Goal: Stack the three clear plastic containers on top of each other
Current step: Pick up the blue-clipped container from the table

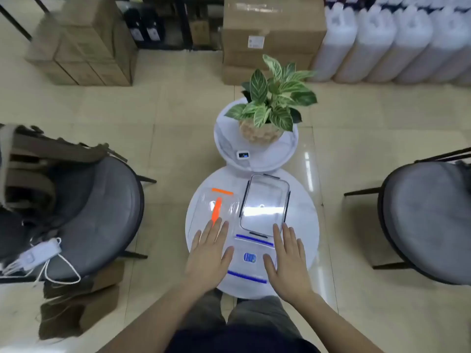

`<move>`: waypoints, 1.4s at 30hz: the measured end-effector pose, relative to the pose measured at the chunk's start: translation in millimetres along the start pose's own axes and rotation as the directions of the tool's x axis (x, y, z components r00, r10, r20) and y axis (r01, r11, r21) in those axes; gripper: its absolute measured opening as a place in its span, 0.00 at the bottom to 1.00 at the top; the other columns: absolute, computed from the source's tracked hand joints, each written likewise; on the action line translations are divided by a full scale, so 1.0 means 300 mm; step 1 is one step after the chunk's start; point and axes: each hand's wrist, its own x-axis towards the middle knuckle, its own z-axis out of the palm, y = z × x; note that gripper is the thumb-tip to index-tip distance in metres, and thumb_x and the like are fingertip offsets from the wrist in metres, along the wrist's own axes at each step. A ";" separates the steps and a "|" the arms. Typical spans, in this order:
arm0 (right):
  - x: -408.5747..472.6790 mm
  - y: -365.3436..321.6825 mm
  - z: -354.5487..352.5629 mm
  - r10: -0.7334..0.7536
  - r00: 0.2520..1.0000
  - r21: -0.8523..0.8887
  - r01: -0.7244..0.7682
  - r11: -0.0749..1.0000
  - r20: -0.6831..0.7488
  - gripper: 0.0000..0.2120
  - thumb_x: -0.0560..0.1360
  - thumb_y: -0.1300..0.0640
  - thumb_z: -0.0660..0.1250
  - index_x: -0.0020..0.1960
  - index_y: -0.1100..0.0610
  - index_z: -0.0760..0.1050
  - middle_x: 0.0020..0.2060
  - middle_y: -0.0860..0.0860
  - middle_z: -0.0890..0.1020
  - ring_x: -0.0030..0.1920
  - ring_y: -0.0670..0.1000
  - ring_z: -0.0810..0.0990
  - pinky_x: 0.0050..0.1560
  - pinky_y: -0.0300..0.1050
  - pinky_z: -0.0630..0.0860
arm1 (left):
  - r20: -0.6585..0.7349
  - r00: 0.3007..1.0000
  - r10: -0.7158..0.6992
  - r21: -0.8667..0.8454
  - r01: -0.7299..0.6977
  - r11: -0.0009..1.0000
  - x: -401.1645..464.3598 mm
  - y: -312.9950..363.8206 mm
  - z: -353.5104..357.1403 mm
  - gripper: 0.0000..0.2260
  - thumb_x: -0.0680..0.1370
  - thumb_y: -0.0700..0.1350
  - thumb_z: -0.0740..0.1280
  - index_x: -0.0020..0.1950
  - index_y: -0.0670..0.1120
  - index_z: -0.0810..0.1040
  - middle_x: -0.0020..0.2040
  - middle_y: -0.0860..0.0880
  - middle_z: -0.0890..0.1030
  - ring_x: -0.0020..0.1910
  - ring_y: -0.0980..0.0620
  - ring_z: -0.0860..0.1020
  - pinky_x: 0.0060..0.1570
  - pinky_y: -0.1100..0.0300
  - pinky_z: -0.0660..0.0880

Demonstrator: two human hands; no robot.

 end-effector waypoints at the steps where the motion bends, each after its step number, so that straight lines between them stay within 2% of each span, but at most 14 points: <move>1: -0.007 0.010 0.017 0.023 0.999 -0.002 -0.022 1.000 0.031 0.33 0.81 0.41 0.49 0.80 0.47 0.37 0.81 0.48 0.39 0.79 0.50 0.36 0.74 0.46 0.31 | 0.032 0.999 -0.024 -0.023 0.025 0.999 0.000 -0.003 0.021 0.28 0.84 0.56 0.49 0.82 0.50 0.48 0.83 0.50 0.49 0.82 0.48 0.47 0.78 0.50 0.45; 5: -0.037 0.057 0.095 0.088 0.987 -0.022 -0.086 0.996 0.137 0.35 0.81 0.41 0.51 0.80 0.48 0.36 0.79 0.45 0.37 0.80 0.51 0.37 0.74 0.46 0.32 | 0.102 0.993 -0.054 -0.043 0.059 0.997 -0.010 -0.028 0.124 0.31 0.80 0.60 0.43 0.82 0.50 0.48 0.83 0.50 0.50 0.82 0.49 0.48 0.79 0.51 0.46; 10: -0.064 0.117 0.208 0.164 0.968 0.006 -0.168 0.986 0.192 0.35 0.81 0.41 0.54 0.80 0.47 0.41 0.81 0.48 0.45 0.81 0.52 0.42 0.75 0.47 0.38 | 0.181 0.979 -0.097 -0.073 0.111 0.991 -0.014 -0.061 0.271 0.28 0.84 0.55 0.55 0.82 0.52 0.50 0.83 0.51 0.56 0.82 0.49 0.52 0.78 0.52 0.51; 13: -0.076 0.159 0.272 0.199 0.953 0.017 -0.208 0.978 0.229 0.34 0.81 0.43 0.55 0.81 0.48 0.42 0.81 0.48 0.47 0.81 0.52 0.43 0.76 0.47 0.39 | 0.222 0.966 -0.129 -0.086 0.151 0.985 -0.016 -0.077 0.340 0.28 0.83 0.54 0.56 0.82 0.53 0.50 0.82 0.52 0.56 0.81 0.50 0.53 0.79 0.52 0.55; 16: -0.078 0.199 0.313 0.236 0.942 0.036 -0.252 0.967 0.238 0.33 0.81 0.48 0.57 0.81 0.52 0.46 0.81 0.51 0.52 0.81 0.53 0.46 0.78 0.50 0.44 | 0.216 0.964 -0.153 -0.097 0.178 0.979 -0.014 -0.101 0.400 0.28 0.83 0.54 0.57 0.82 0.53 0.51 0.81 0.51 0.58 0.80 0.50 0.56 0.77 0.54 0.58; 21: -0.022 0.272 0.434 0.313 0.913 0.084 -0.345 0.935 0.262 0.32 0.80 0.51 0.61 0.80 0.53 0.52 0.79 0.51 0.58 0.80 0.54 0.52 0.77 0.49 0.47 | 0.227 0.950 -0.216 -0.163 0.255 0.953 0.054 -0.178 0.542 0.27 0.82 0.54 0.60 0.80 0.53 0.57 0.80 0.51 0.63 0.77 0.51 0.63 0.74 0.56 0.61; 24: 0.024 0.313 0.505 0.328 0.899 0.094 -0.368 0.925 0.290 0.33 0.80 0.50 0.63 0.80 0.52 0.52 0.79 0.50 0.59 0.79 0.53 0.54 0.77 0.49 0.50 | 0.226 0.941 -0.252 -0.196 0.297 0.935 0.112 -0.218 0.603 0.25 0.82 0.52 0.61 0.79 0.50 0.61 0.78 0.50 0.66 0.75 0.50 0.66 0.73 0.55 0.63; 27: 0.071 0.349 0.567 0.347 0.887 0.110 -0.394 0.912 0.305 0.34 0.78 0.49 0.66 0.78 0.51 0.54 0.77 0.50 0.63 0.77 0.53 0.61 0.77 0.53 0.59 | 0.199 0.950 -0.241 -0.247 0.286 0.926 0.170 -0.248 0.643 0.22 0.81 0.50 0.64 0.75 0.50 0.66 0.71 0.49 0.74 0.67 0.50 0.75 0.66 0.54 0.72; 29: 0.101 0.373 0.608 0.361 0.881 0.130 -0.414 0.901 0.305 0.34 0.77 0.47 0.68 0.77 0.49 0.56 0.75 0.49 0.67 0.74 0.53 0.67 0.73 0.57 0.67 | 0.190 0.957 -0.217 -0.268 0.263 0.927 0.205 -0.268 0.677 0.22 0.80 0.49 0.65 0.73 0.50 0.68 0.68 0.49 0.76 0.63 0.51 0.77 0.61 0.56 0.75; 31: 0.129 0.391 0.631 0.353 0.886 0.152 -0.410 0.899 0.299 0.33 0.76 0.47 0.69 0.76 0.48 0.57 0.71 0.49 0.70 0.69 0.52 0.71 0.68 0.57 0.74 | 0.191 0.961 -0.201 -0.259 0.247 0.934 0.229 -0.284 0.701 0.22 0.80 0.49 0.65 0.74 0.49 0.67 0.67 0.49 0.77 0.62 0.51 0.77 0.59 0.56 0.75; 34: 0.169 0.409 0.655 0.332 0.901 0.199 -0.393 0.898 0.280 0.32 0.75 0.51 0.70 0.74 0.50 0.60 0.66 0.49 0.73 0.64 0.50 0.74 0.63 0.54 0.78 | 0.206 0.956 -0.209 -0.246 0.257 0.935 0.256 -0.301 0.742 0.24 0.81 0.50 0.65 0.75 0.49 0.65 0.69 0.48 0.76 0.63 0.50 0.78 0.60 0.55 0.76; 37: 0.198 0.429 0.676 0.350 0.894 0.257 -0.420 0.870 0.279 0.32 0.75 0.53 0.71 0.74 0.50 0.59 0.66 0.49 0.72 0.65 0.49 0.74 0.62 0.52 0.78 | 0.231 0.944 -0.237 -0.265 0.295 0.918 0.279 -0.306 0.779 0.25 0.81 0.51 0.64 0.77 0.49 0.63 0.71 0.48 0.74 0.66 0.49 0.76 0.61 0.53 0.76; 39: 0.208 0.442 0.689 0.364 0.885 0.294 -0.444 0.846 0.290 0.34 0.76 0.53 0.71 0.76 0.50 0.57 0.69 0.48 0.71 0.67 0.50 0.73 0.63 0.55 0.78 | 0.245 0.934 -0.260 -0.298 0.328 0.896 0.289 -0.303 0.797 0.26 0.81 0.51 0.64 0.77 0.49 0.62 0.72 0.48 0.74 0.67 0.49 0.75 0.61 0.55 0.75; 42: 0.216 0.461 0.704 0.376 0.871 0.316 -0.470 0.824 0.315 0.38 0.76 0.51 0.70 0.78 0.50 0.52 0.73 0.49 0.67 0.71 0.52 0.70 0.65 0.57 0.76 | 0.261 0.909 -0.326 -0.376 0.406 0.833 0.307 -0.289 0.821 0.24 0.80 0.52 0.66 0.75 0.49 0.66 0.69 0.48 0.76 0.65 0.49 0.77 0.59 0.56 0.75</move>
